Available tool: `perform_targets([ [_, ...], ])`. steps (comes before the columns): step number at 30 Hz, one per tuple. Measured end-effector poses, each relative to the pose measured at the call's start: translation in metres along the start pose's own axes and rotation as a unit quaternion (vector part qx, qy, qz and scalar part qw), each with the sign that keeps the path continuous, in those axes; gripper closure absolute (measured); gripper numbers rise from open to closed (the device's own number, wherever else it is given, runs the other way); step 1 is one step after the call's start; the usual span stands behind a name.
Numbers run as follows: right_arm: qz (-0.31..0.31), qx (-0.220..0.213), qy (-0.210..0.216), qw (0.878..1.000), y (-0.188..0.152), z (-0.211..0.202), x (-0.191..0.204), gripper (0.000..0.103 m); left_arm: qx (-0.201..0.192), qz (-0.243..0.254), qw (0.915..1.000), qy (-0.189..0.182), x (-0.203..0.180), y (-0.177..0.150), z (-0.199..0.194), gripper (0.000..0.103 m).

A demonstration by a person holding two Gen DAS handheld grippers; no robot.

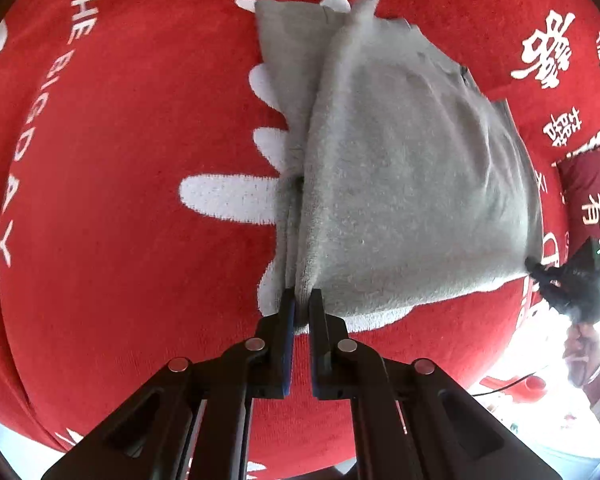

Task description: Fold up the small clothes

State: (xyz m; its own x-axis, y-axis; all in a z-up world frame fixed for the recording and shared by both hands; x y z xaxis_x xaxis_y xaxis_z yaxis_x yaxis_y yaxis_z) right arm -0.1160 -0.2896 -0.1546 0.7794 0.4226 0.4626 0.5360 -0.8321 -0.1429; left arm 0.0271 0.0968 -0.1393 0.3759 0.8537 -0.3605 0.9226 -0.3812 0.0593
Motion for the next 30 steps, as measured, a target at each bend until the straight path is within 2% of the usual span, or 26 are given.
perform_targets([
  [3, -0.015, 0.0, -0.011, 1.0, -0.001, 0.0, 0.005, 0.094, -0.013, 0.009, 0.9995, 0.029, -0.004, -0.001, -0.01, 0.095],
  [5, -0.037, 0.004, -0.031, 0.999, -0.004, -0.002, 0.013, 0.09, -0.007, 0.012, 0.9988, 0.048, -0.006, -0.005, -0.015, 0.095],
  [9, -0.077, 0.005, -0.066, 0.995, -0.011, -0.01, 0.027, 0.088, -0.007, 0.009, 0.9981, 0.061, -0.013, -0.012, -0.023, 0.095],
  [10, -0.087, 0.005, -0.076, 0.993, -0.014, -0.012, 0.031, 0.084, -0.008, 0.009, 0.9979, 0.064, -0.014, -0.014, -0.024, 0.095],
  [11, -0.094, 0.005, -0.081, 0.992, -0.015, -0.013, 0.034, 0.081, -0.009, 0.007, 0.9977, 0.067, -0.016, -0.015, -0.025, 0.09],
  [12, -0.099, 0.005, -0.083, 0.992, -0.018, -0.014, 0.036, 0.071, -0.009, 0.004, 0.9977, 0.067, -0.018, -0.017, -0.026, 0.062],
  [13, -0.106, 0.005, -0.085, 0.991, -0.022, -0.016, 0.041, 0.058, -0.009, 0.001, 0.9974, 0.071, -0.019, -0.017, -0.026, 0.043],
  [14, -0.111, 0.005, -0.086, 0.99, -0.024, -0.017, 0.043, 0.052, -0.016, -0.004, 0.9966, 0.081, -0.02, -0.018, -0.029, 0.019],
  [15, -0.119, 0.004, -0.087, 0.989, -0.027, -0.018, 0.048, 0.052, -0.025, -0.003, 0.9959, 0.087, -0.025, -0.017, -0.031, 0.018],
  [19, -0.152, 0.01, -0.093, 0.984, -0.043, -0.016, 0.065, 0.051, -0.024, -0.008, 0.9967, 0.077, -0.036, -0.017, -0.03, 0.018],
  [21, -0.165, 0.016, -0.096, 0.982, -0.051, -0.014, 0.071, 0.045, -0.019, -0.004, 0.9957, 0.091, -0.043, -0.016, -0.028, 0.018],
  [25, -0.187, 0.029, -0.091, 0.978, -0.065, -0.006, 0.086, 0.044, -0.003, -0.005, 0.995, 0.099, -0.051, -0.018, -0.018, 0.018],
  [30, -0.206, 0.045, -0.089, 0.974, -0.079, 0.003, 0.096, 0.044, 0.022, -0.036, 0.9972, 0.063, -0.053, -0.024, -0.003, 0.018],
])
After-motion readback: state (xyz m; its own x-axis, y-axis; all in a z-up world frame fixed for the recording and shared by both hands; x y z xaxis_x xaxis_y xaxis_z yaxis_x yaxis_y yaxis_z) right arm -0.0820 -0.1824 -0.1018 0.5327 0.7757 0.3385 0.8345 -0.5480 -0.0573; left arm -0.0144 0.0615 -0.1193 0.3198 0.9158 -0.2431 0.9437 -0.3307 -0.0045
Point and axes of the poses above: each gripper's, at about its wrist camera, not at the fingertips, and z roughly the way its jaws point, x to its left, y to its top, the point moved 8 cm from there along z, roughly the way its jaws point, and after that the axes turned 7 degrees about z, right-handed, at the moved point
